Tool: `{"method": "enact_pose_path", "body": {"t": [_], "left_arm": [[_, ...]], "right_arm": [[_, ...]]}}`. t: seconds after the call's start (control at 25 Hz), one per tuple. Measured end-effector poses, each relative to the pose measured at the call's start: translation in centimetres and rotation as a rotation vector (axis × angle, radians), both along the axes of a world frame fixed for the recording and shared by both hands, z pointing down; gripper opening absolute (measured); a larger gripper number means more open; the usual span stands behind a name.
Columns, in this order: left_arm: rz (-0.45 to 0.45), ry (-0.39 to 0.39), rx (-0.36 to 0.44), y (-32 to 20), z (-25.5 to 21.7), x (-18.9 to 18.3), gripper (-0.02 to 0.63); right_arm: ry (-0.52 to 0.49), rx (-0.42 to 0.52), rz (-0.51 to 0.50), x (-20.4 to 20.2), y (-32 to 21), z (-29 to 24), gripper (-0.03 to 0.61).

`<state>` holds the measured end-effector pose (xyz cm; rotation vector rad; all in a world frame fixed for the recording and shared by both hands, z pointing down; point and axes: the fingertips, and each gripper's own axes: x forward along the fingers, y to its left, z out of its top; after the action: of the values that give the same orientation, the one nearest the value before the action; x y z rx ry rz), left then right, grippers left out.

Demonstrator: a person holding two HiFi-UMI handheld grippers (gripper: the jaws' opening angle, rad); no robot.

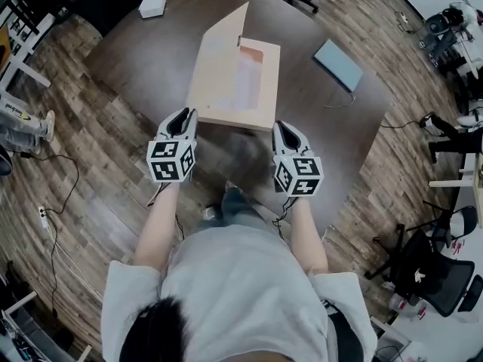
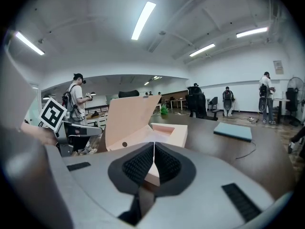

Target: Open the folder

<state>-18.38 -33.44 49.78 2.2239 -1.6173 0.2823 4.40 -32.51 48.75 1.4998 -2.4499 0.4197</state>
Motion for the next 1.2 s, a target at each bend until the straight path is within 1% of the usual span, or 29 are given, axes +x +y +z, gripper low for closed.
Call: {"method": "enact_pose_path", "body": {"t": [0.28,0.44,0.64,0.96,1.2], "left_arm": [[-0.015,-0.023,0.043,1.7,-2.0,-0.6,0.012],[-0.023,-0.028,0.079,3.0,-3.5,-1.0,0.009],[-0.015,-0.049,0.146,4.9,-6.1,-1.4,0.009],[-0.011,-0.07,0.242,7.8,-9.9,-1.9,0.009],[-0.015,-0.067,0.3,9.7,-12.4,-2.3,0.009]], "right_arm": [[-0.02,0.043,-0.006,-0.5,1.5,-2.2,0.012],[-0.03,0.065,-0.016,-1.0,2.6,-3.3,0.012],[-0.03,0.103,-0.011,-1.6,4.0,-4.9,0.012],[-0.05,0.188,0.008,-2.0,6.4,-8.1,0.013],[-0.037,0.248,0.012,-2.2,8.1,-10.6,0.014]]}}
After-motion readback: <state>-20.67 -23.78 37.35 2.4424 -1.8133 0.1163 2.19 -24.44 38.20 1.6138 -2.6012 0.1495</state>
